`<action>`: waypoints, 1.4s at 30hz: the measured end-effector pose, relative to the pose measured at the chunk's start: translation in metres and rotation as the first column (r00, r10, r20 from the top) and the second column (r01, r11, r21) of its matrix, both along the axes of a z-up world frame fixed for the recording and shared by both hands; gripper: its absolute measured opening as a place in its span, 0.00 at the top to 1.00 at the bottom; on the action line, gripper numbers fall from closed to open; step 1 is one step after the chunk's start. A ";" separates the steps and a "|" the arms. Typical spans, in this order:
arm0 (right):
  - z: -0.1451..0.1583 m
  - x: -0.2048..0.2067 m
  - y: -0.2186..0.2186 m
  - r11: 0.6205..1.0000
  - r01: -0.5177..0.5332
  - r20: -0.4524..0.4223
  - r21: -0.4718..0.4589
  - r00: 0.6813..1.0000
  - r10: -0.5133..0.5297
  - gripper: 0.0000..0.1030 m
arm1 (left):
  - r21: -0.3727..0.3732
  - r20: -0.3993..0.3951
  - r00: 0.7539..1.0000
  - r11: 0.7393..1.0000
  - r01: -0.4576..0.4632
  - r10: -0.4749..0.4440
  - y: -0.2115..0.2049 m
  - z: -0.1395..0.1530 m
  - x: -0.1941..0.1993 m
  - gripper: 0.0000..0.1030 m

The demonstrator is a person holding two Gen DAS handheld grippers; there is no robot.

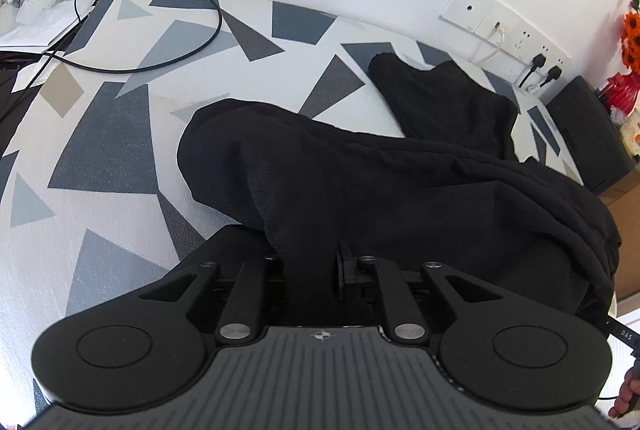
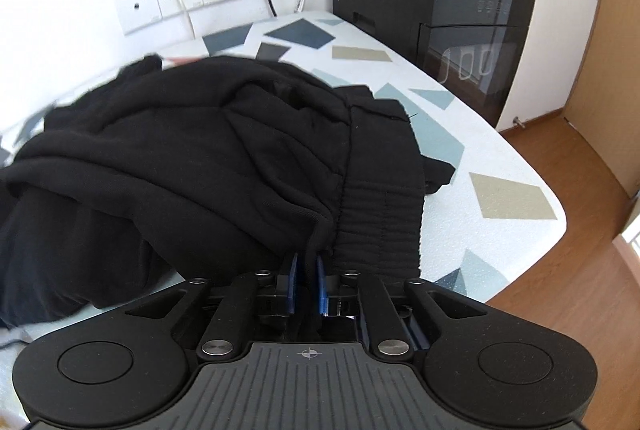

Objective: Fold clothes

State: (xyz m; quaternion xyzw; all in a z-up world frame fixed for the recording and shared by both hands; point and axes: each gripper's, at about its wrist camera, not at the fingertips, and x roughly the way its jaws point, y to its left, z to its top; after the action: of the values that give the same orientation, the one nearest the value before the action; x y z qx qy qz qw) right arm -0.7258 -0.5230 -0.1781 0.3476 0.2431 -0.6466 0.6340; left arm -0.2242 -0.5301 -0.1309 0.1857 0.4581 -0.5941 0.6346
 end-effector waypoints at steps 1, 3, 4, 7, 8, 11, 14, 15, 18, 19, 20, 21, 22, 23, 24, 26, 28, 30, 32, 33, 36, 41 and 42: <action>0.005 -0.002 0.002 1.000 0.005 0.009 -0.014 1.000 -0.005 0.78 | -0.006 -0.004 1.000 1.000 -0.003 0.003 0.001 0.001 0.001 0.79; 0.016 -0.004 0.008 0.999 0.014 0.023 -0.046 1.000 -0.013 0.66 | -0.018 -0.012 1.000 1.000 -0.009 0.009 0.002 0.004 0.002 0.74; 0.024 -0.004 0.010 0.997 0.008 0.023 -0.071 1.000 -0.006 0.65 | -0.024 -0.016 1.000 1.000 -0.013 0.012 0.003 0.006 0.003 0.72; 0.049 -0.001 0.016 0.987 -0.032 0.021 -0.159 0.999 0.035 0.54 | -0.041 -0.029 0.999 0.999 -0.023 0.022 0.005 0.010 0.004 0.67; 0.056 0.001 0.015 0.981 -0.051 0.015 -0.186 0.998 0.055 0.48 | -0.046 -0.032 0.999 0.999 -0.027 0.026 0.006 0.011 0.004 0.65; 0.069 0.016 -0.001 0.965 -0.123 -0.006 -0.232 0.992 0.125 0.42 | -0.060 -0.034 0.999 0.998 -0.036 0.034 0.006 0.013 0.001 0.60; 0.069 0.037 -0.028 0.953 -0.195 -0.017 -0.233 0.980 0.196 0.39 | -0.066 -0.029 0.999 0.997 -0.038 0.036 0.003 0.014 -0.002 0.54; 0.066 0.046 -0.039 0.948 -0.225 -0.031 -0.225 0.974 0.224 0.39 | -0.067 -0.025 0.999 0.997 -0.038 0.037 0.001 0.015 -0.004 0.52; 0.056 0.083 -0.069 0.922 -0.341 -0.119 -0.181 0.939 0.324 0.36 | -0.060 -0.001 0.999 0.997 -0.046 0.046 -0.003 0.015 -0.009 0.51; 0.052 0.096 -0.077 0.910 -0.383 -0.153 -0.162 0.920 0.360 0.36 | -0.054 0.005 0.999 0.997 -0.050 0.050 -0.004 0.016 -0.011 0.49; 0.049 0.111 -0.084 0.894 -0.423 -0.183 -0.147 0.900 0.396 0.35 | -0.048 0.008 0.998 0.997 -0.055 0.056 -0.005 0.016 -0.012 0.48; 0.047 0.125 -0.088 0.877 -0.459 -0.200 -0.139 0.881 0.429 0.33 | -0.042 0.011 0.998 0.997 -0.061 0.061 -0.006 0.016 -0.013 0.47; 0.046 0.139 -0.091 0.861 -0.491 -0.209 -0.134 0.863 0.460 0.32 | -0.036 0.013 0.998 0.997 -0.066 0.067 -0.007 0.016 -0.014 0.46; 0.044 0.152 -0.094 0.843 -0.522 -0.218 -0.129 0.844 0.490 0.30 | -0.030 0.016 0.997 0.997 -0.072 0.072 -0.008 0.016 -0.015 0.45; 0.043 0.163 -0.097 0.827 -0.548 -0.219 -0.120 0.828 0.517 0.28 | -0.023 0.018 0.997 0.997 -0.077 0.077 -0.009 0.016 -0.015 0.44; 0.040 0.180 -0.105 0.808 -0.579 -0.211 -0.107 0.808 0.551 0.28 | -0.008 0.023 0.996 0.996 -0.086 0.086 -0.010 0.016 -0.016 0.43; 0.036 0.192 -0.111 0.798 -0.596 -0.191 -0.090 0.796 0.574 0.26 | 0.001 0.028 0.996 0.996 -0.090 0.089 -0.010 0.015 -0.017 0.43; 0.032 0.201 -0.118 0.788 -0.612 -0.167 -0.070 0.786 0.595 0.26 | 0.008 0.034 0.995 0.996 -0.092 0.091 -0.010 0.015 -0.018 0.43; 0.027 0.207 -0.122 0.782 -0.621 -0.156 -0.048 0.778 0.609 0.26 | 0.012 0.038 0.995 0.996 -0.092 0.092 -0.010 0.015 -0.018 0.42; 0.025 0.209 -0.124 0.779 -0.626 -0.153 -0.036 0.774 0.615 0.29 | 0.014 0.040 0.995 0.996 -0.092 0.091 -0.011 0.015 -0.018 0.42; 0.023 0.205 -0.129 0.784 -0.620 -0.113 -0.020 0.781 0.615 0.48 | 0.016 0.043 0.995 0.996 -0.087 0.087 -0.011 0.015 -0.018 0.40; 0.033 0.186 -0.127 0.799 -0.599 -0.080 -0.050 0.800 0.595 0.90 | 0.019 0.046 0.997 0.997 -0.070 0.069 -0.012 0.014 -0.018 0.39; 0.038 0.183 -0.123 0.800 -0.597 -0.080 -0.069 0.802 0.592 0.91 | 0.011 0.048 0.996 0.997 -0.070 0.069 -0.012 0.015 -0.016 0.39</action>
State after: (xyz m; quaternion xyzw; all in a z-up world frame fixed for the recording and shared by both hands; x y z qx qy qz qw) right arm -0.5426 -0.6464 -0.1400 0.2073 0.3273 -0.4348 0.8129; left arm -0.2403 -0.5417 -0.1159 0.1876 0.4528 -0.5642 0.6645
